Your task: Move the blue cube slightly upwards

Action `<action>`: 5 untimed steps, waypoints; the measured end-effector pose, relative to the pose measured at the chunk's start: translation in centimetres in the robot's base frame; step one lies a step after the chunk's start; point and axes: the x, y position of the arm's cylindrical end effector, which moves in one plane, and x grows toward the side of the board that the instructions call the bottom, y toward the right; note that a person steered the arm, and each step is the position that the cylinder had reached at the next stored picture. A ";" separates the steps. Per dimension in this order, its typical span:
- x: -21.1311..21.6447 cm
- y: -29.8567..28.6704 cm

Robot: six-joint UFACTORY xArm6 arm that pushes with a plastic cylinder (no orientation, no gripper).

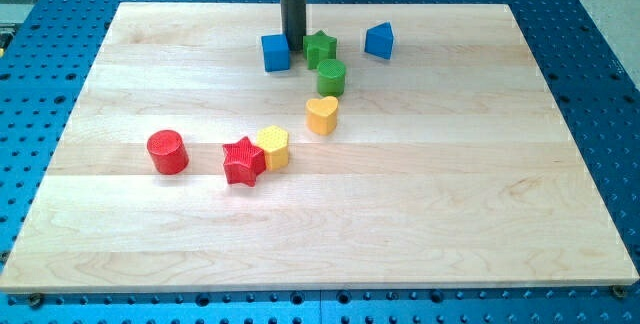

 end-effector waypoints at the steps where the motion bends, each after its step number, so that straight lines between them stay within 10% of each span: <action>1: 1.6 -5.9; 3: 10.4 -5.6; 5: 5.9 -3.3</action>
